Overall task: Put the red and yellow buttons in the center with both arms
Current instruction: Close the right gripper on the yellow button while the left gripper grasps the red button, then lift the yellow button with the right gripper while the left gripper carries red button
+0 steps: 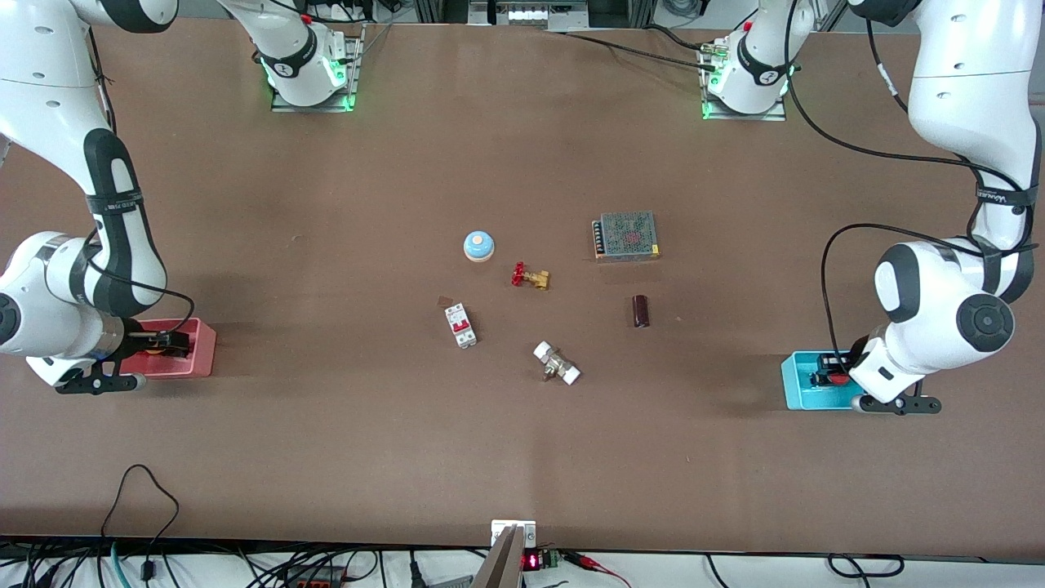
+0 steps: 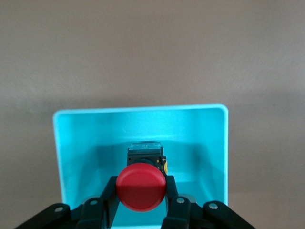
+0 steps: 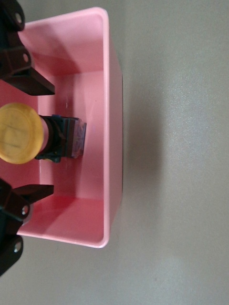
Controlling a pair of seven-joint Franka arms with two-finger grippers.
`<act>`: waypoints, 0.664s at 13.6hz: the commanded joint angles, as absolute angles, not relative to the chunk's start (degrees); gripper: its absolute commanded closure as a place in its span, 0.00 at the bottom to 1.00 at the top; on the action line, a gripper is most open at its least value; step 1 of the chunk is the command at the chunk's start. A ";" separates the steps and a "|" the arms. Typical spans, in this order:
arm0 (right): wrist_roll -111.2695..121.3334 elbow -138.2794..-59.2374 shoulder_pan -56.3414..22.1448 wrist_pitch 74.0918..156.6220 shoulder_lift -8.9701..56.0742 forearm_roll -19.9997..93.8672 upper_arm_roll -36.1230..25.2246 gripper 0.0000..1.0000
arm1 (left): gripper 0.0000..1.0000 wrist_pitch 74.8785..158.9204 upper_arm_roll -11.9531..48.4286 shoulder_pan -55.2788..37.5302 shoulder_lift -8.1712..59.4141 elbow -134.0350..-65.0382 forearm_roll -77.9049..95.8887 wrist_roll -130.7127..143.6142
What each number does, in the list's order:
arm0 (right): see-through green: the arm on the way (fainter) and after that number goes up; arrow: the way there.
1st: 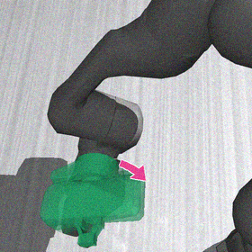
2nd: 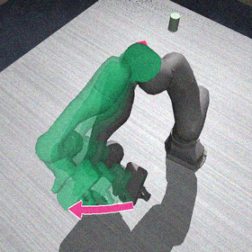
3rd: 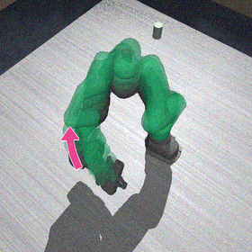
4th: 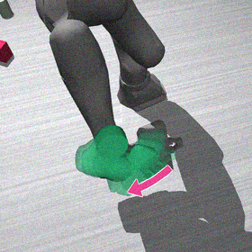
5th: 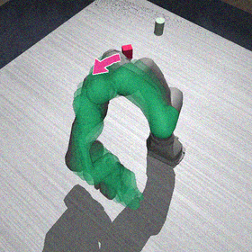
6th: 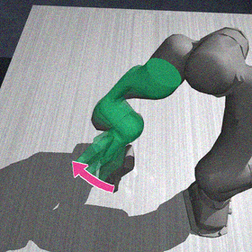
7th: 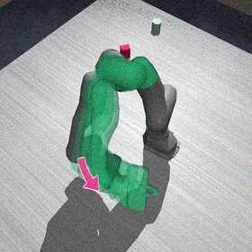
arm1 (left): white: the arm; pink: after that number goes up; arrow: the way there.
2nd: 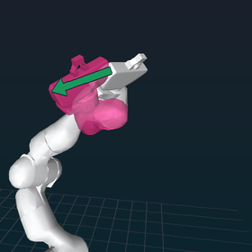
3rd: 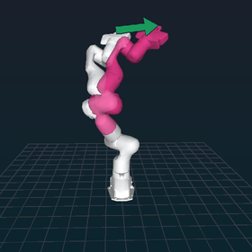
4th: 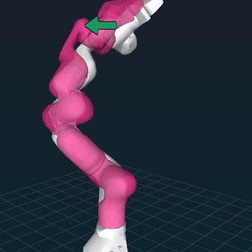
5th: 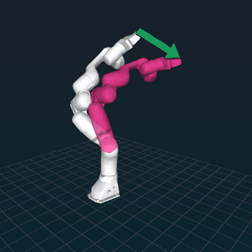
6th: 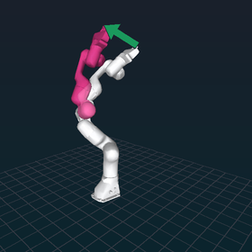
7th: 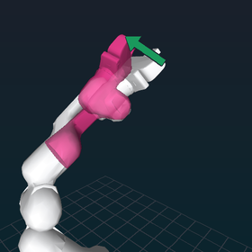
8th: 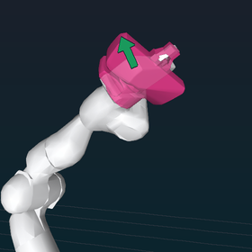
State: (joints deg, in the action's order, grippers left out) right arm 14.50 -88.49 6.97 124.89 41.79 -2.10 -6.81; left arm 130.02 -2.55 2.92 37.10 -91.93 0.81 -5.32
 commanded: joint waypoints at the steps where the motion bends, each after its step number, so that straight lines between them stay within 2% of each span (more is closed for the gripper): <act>1: 16.08 -87.19 7.56 124.72 42.63 -0.97 -6.24 0.29 | 0.70 126.31 -2.72 2.64 33.41 -91.24 1.58 -5.10; 5: 16.26 -87.19 7.56 124.45 42.54 -0.97 -6.24 0.55 | 0.71 119.99 -2.11 0.19 29.80 -89.48 1.32 -1.51; 6: 16.26 -87.19 7.56 124.28 42.45 -0.97 -6.24 0.58 | 0.71 118.75 -2.11 -0.87 29.27 -89.47 1.32 0.59; 9: 17.92 -86.84 7.73 123.49 41.49 -1.05 -6.24 0.59 | 0.71 116.55 -1.94 -4.91 28.57 -89.65 1.49 6.65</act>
State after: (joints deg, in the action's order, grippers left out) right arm 15.49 -88.19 6.97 124.84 41.79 -2.06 -6.75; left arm 118.19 -1.77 -2.63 29.41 -89.38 0.82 3.13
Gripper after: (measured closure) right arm 0.581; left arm 0.568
